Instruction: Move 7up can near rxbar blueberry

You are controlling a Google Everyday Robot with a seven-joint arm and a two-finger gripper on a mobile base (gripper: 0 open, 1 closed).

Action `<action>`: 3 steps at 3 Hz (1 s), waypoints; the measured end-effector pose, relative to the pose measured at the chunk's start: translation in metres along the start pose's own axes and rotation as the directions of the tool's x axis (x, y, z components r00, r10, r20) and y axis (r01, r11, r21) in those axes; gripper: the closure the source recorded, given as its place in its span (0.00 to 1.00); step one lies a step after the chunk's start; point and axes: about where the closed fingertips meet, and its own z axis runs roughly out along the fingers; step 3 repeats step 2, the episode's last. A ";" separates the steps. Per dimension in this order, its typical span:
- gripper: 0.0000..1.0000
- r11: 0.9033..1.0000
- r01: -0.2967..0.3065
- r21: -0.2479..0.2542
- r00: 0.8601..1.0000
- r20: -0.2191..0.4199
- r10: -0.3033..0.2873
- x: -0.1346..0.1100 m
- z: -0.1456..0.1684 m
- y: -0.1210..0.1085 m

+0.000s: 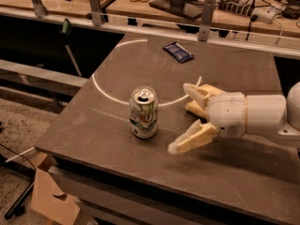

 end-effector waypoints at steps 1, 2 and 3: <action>0.00 1.000 -0.015 -0.006 1.000 0.022 0.016 0.048 0.019 -0.071; 0.00 1.000 -0.015 -0.006 1.000 0.022 0.016 0.043 0.018 -0.071; 0.00 1.000 -0.015 -0.006 1.000 0.022 0.016 0.043 0.018 -0.071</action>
Offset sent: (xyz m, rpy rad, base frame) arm 0.1286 -0.0309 -0.0512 0.0389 -0.0247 0.0091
